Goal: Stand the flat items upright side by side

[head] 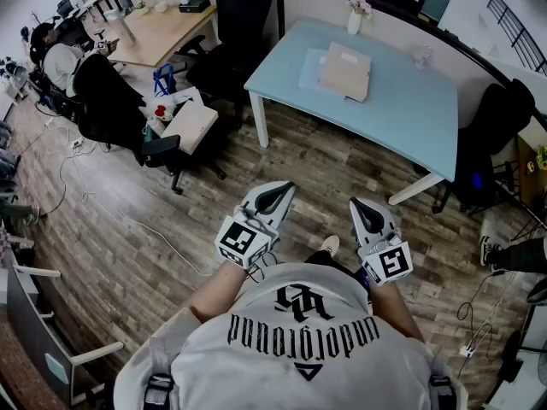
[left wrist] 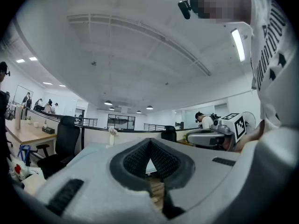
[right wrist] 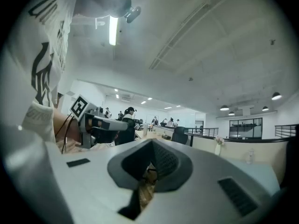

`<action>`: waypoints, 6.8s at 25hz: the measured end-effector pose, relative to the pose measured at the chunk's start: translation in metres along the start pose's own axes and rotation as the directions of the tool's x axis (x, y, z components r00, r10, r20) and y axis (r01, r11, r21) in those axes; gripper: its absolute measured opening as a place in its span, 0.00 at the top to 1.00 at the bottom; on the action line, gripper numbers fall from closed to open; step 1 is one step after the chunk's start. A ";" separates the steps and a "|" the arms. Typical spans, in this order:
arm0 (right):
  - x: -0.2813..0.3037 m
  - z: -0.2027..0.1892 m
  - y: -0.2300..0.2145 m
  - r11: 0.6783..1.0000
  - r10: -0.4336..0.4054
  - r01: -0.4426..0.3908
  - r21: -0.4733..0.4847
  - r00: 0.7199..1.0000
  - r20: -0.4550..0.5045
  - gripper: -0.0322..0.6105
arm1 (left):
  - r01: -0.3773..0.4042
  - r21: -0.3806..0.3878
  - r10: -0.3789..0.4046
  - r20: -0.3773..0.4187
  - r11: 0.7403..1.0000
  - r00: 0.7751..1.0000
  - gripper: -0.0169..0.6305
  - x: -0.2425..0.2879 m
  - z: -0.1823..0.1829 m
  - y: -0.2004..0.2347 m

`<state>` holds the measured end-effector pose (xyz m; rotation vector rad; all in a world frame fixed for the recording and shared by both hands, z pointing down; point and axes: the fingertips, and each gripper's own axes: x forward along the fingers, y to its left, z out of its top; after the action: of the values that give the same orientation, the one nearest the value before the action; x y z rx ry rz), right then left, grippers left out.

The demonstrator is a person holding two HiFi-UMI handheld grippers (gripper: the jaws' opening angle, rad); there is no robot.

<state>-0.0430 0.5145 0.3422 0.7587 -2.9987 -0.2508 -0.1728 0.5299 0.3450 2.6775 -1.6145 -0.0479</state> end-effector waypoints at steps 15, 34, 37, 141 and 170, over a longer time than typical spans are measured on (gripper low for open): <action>0.015 -0.023 -0.043 1.000 0.016 -0.015 0.025 1.000 -0.024 0.94 | -0.011 -0.002 0.011 -0.042 1.000 0.999 0.98 0.050 -0.017 0.014; 0.014 -0.074 -0.253 0.995 -0.053 0.057 0.087 0.998 -0.043 0.63 | -0.037 0.039 0.041 -0.100 0.999 0.994 0.49 0.267 -0.040 0.031; 0.008 -0.077 -0.276 0.992 -0.083 0.087 0.096 0.996 -0.043 0.62 | -0.014 0.042 0.019 -0.108 0.999 0.994 0.49 0.292 -0.042 0.025; 0.342 -0.293 -0.555 0.740 -0.209 0.495 0.455 0.813 -0.544 0.62 | 0.051 -0.159 -0.138 -0.604 0.986 0.785 0.48 0.595 -0.196 0.400; 0.089 -0.312 -0.785 0.846 -0.474 0.533 0.000 0.752 -0.457 0.64 | 0.032 0.103 0.021 -0.479 0.994 0.878 0.49 0.828 -0.198 0.147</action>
<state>0.2709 -0.2550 0.5199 1.4223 -2.3421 0.1052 0.0902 -0.2721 0.5318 2.4819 -1.4758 0.6691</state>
